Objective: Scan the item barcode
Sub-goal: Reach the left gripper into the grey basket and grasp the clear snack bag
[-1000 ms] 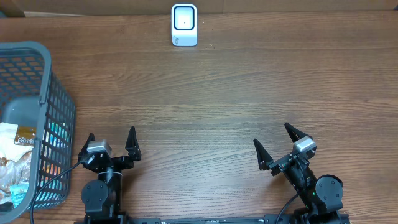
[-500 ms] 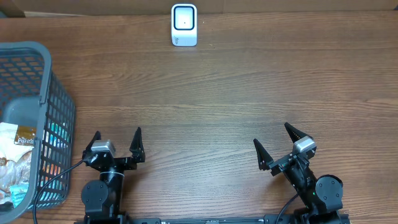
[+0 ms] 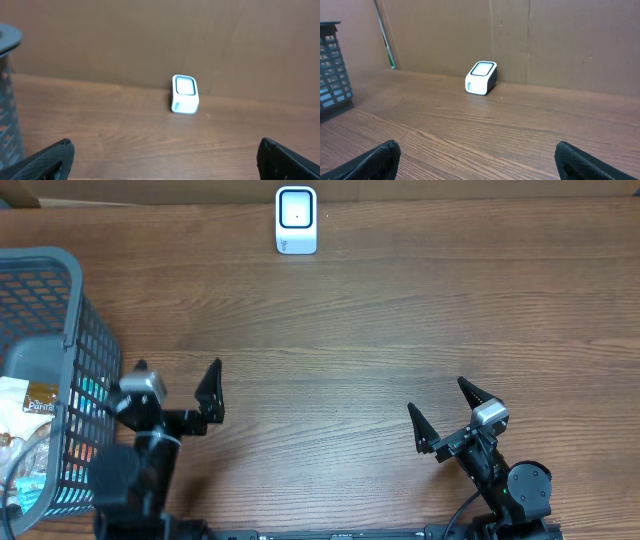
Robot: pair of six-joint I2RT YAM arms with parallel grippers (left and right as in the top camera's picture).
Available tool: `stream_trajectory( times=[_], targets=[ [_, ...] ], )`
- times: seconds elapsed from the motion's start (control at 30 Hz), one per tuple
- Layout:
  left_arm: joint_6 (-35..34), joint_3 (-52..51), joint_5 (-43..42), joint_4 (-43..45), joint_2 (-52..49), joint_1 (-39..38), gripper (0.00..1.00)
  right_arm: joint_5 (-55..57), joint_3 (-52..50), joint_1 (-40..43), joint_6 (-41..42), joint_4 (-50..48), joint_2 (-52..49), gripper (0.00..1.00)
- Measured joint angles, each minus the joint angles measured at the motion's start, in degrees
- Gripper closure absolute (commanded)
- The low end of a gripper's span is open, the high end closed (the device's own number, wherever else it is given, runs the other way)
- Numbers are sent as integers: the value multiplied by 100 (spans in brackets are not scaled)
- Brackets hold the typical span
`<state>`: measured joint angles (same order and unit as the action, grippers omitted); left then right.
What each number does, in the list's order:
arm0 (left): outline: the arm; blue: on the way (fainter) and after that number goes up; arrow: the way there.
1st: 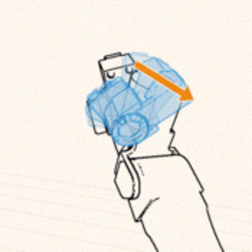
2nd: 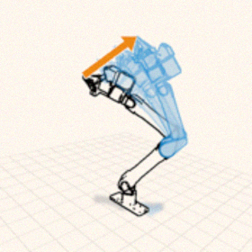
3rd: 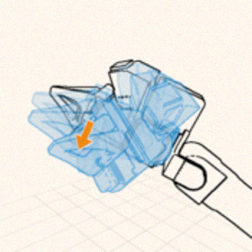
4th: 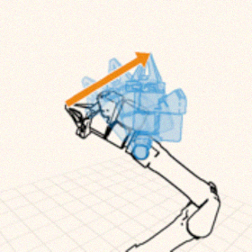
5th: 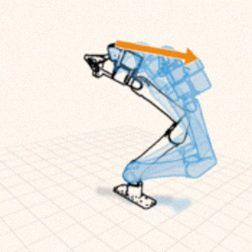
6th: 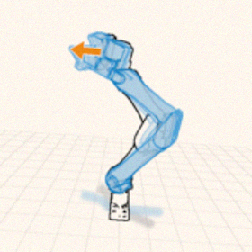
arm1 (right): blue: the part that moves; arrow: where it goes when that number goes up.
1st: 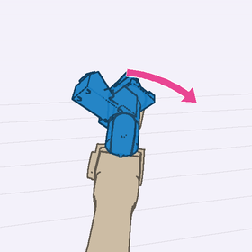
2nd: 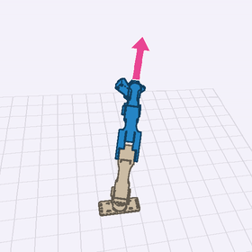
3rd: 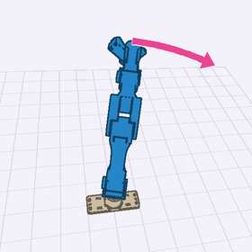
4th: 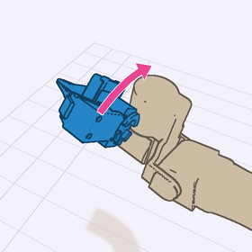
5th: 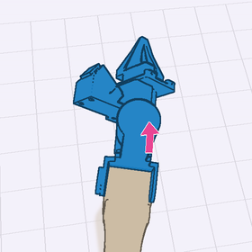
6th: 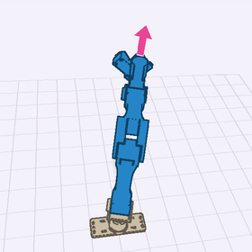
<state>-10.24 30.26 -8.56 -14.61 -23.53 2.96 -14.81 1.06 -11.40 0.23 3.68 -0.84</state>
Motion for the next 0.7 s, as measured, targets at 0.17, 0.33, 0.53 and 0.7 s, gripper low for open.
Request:
stream_trajectory(
  times=[0.17, 0.33, 0.53, 0.7],
  targets=[
    [17, 1727, -168, -1394, -1274, 0, 0, 0, 0, 0, 2, 0, 0, 0],
    [20, 4223, -271, -3440, -2778, 0, 1, 2, 0, 0, 0, -2, 0, 0],
    [37, 6883, -605, -5213, -4253, 0, 0, 2, 0, 0, 2, 0, 0, 0],
    [83, 7475, -734, -5462, -4782, 2, 1, 0, 0, 0, 0, 0, 0, 0]
  ],
)
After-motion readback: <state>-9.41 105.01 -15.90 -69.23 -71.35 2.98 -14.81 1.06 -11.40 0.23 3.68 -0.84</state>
